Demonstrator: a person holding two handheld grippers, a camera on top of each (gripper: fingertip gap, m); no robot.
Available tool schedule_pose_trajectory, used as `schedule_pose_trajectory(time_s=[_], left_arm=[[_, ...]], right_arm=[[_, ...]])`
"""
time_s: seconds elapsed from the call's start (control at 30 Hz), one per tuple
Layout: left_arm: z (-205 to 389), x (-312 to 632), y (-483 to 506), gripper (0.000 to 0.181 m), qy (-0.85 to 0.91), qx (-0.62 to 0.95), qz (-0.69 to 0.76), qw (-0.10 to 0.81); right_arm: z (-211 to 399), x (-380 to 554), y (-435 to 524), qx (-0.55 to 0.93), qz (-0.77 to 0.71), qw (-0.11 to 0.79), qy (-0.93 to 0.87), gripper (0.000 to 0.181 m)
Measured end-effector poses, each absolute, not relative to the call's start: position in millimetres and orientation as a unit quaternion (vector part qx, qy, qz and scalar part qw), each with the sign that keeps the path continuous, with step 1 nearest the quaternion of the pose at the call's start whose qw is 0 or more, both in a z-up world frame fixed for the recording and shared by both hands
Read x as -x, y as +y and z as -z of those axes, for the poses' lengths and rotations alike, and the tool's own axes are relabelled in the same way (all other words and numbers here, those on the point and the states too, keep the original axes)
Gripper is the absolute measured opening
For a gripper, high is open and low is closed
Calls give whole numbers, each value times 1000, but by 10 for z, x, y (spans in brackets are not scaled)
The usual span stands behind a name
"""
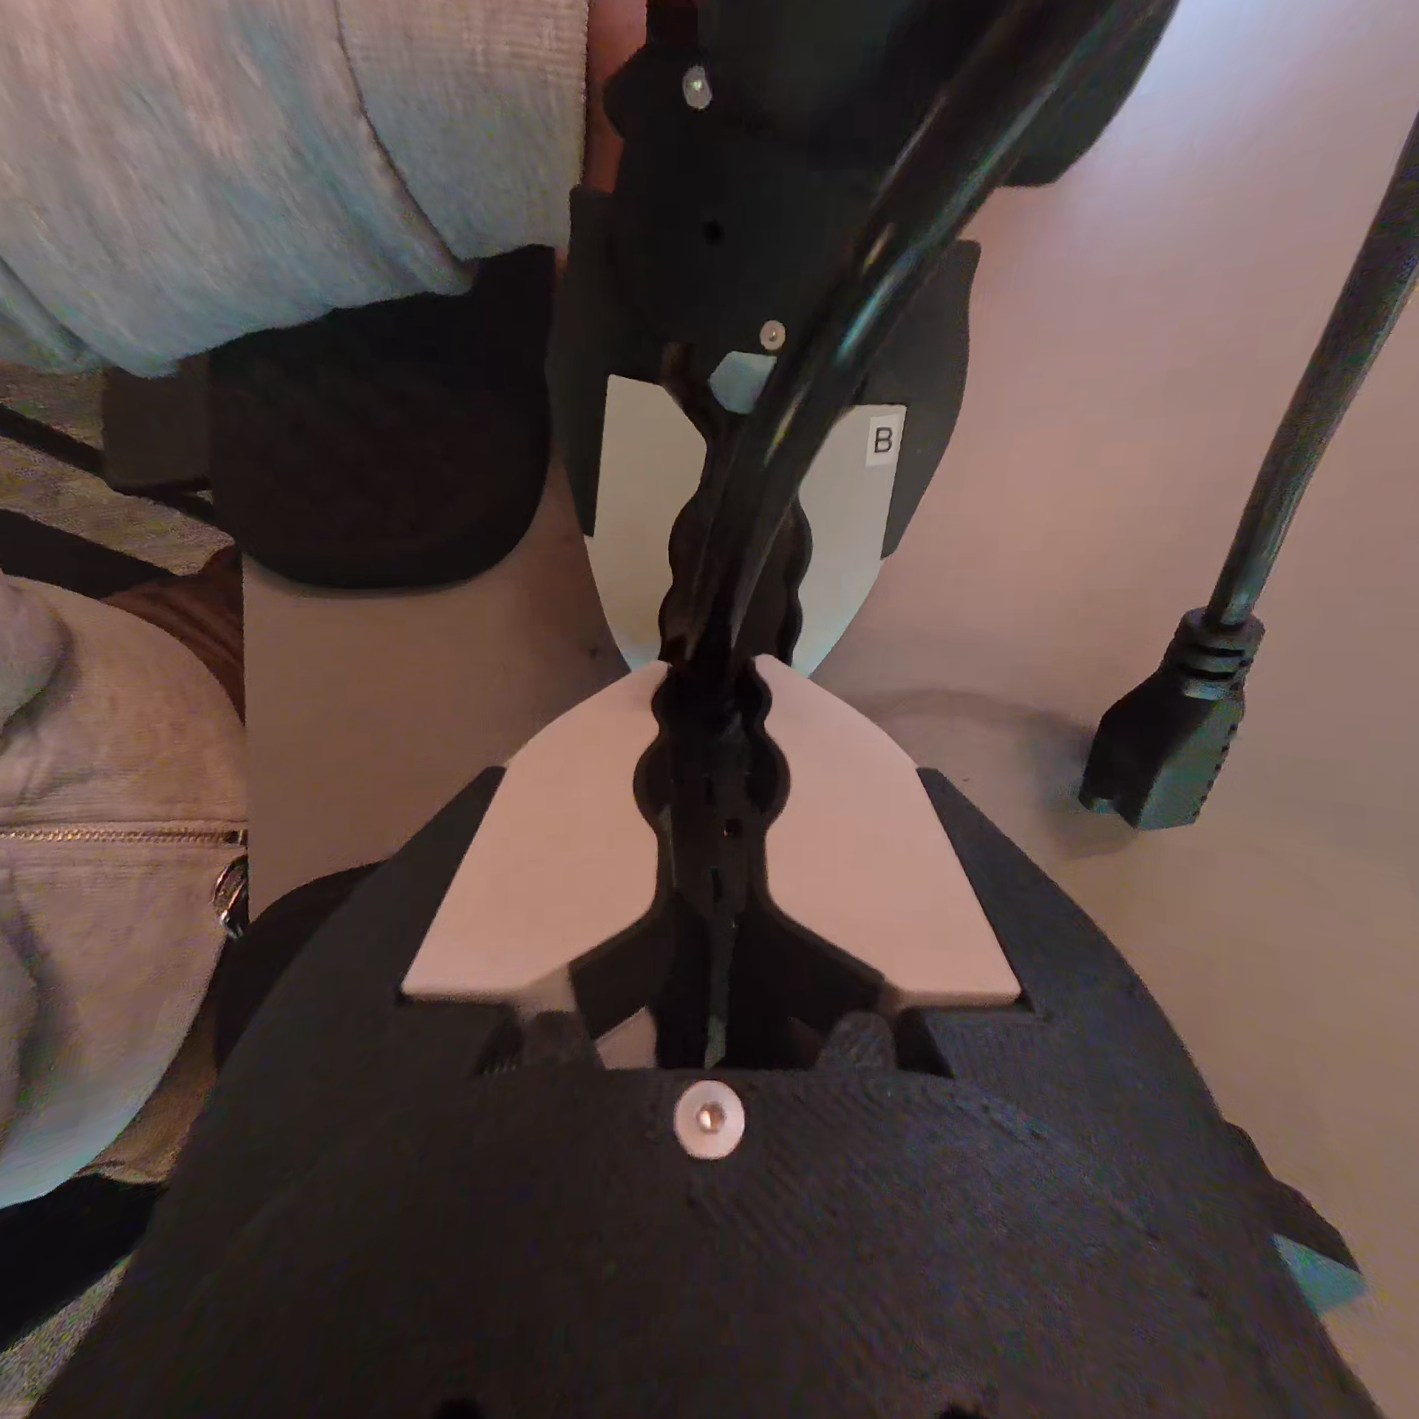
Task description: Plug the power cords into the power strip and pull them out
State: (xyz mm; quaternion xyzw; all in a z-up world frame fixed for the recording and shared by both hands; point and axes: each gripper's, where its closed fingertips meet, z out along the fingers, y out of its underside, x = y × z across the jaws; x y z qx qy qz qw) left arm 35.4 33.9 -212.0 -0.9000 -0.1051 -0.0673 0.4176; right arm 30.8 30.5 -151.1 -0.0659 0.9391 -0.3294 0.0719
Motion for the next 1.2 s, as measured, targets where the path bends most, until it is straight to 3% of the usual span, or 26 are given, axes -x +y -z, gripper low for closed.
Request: schedule_pose_trajectory(time_s=[0.5, 1.2], left_arm=[[2120, -359, 328, 44, -103, 901, 66, 417], [2122, -363, 327, 44, -102, 901, 66, 418]], right_arm=[[1521, -333, 283, 110, 202, 16, 973, 17], [1534, -333, 275, 125, 103, 18, 987, 16]])
